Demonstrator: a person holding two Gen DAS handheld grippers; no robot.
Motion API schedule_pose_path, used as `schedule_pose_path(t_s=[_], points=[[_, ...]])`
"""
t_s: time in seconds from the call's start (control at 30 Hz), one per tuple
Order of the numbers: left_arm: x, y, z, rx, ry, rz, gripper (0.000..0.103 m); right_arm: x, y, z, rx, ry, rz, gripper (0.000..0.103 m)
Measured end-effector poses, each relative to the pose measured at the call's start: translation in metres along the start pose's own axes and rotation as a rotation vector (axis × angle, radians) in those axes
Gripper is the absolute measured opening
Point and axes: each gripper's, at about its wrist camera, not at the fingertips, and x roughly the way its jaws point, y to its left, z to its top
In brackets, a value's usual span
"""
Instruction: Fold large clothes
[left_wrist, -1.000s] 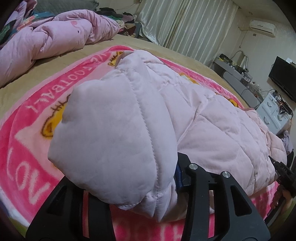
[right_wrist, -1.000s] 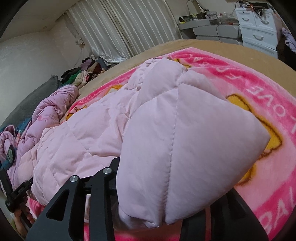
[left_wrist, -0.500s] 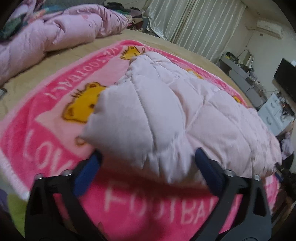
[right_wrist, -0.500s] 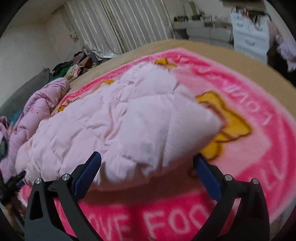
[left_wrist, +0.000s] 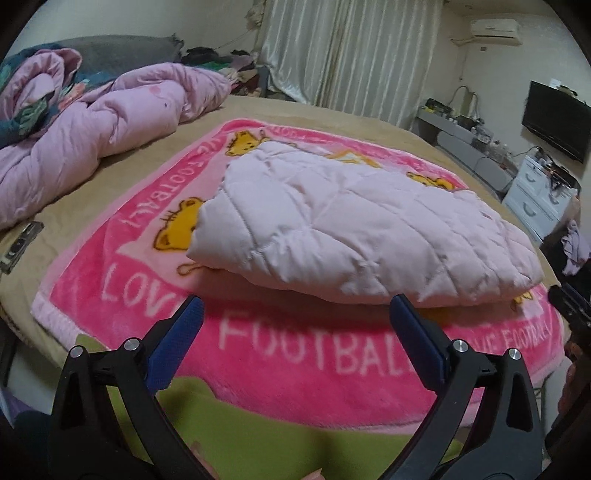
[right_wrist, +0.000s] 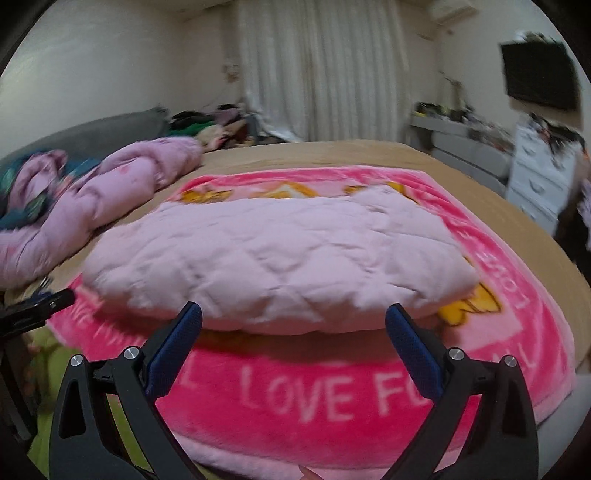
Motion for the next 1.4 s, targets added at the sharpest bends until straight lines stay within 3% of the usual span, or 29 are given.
schedule_pose_path(t_s=[0.3, 0.53, 0.7, 1.4], points=[[-0.014, -0.013, -0.008, 0.032, -0.021, -0.02, 0.094, -0.003, 0.037, -0.016, -0.139, 0.018, 0.017, 0.099], [-0.011, -0.017, -0.015, 0.038, 0.002, -0.019, 0.094, 0.01, 0.034, -0.026, -0.114, 0.095, 0.019, 0.099], [-0.008, -0.019, -0.015, 0.045, 0.013, 0.015, 0.094, 0.013, 0.033, -0.027, -0.1, 0.098, 0.02, 0.099], [-0.009, -0.022, -0.016, 0.051, 0.007, -0.008, 0.094, 0.016, 0.038, -0.032, -0.096, 0.111, 0.048, 0.099]])
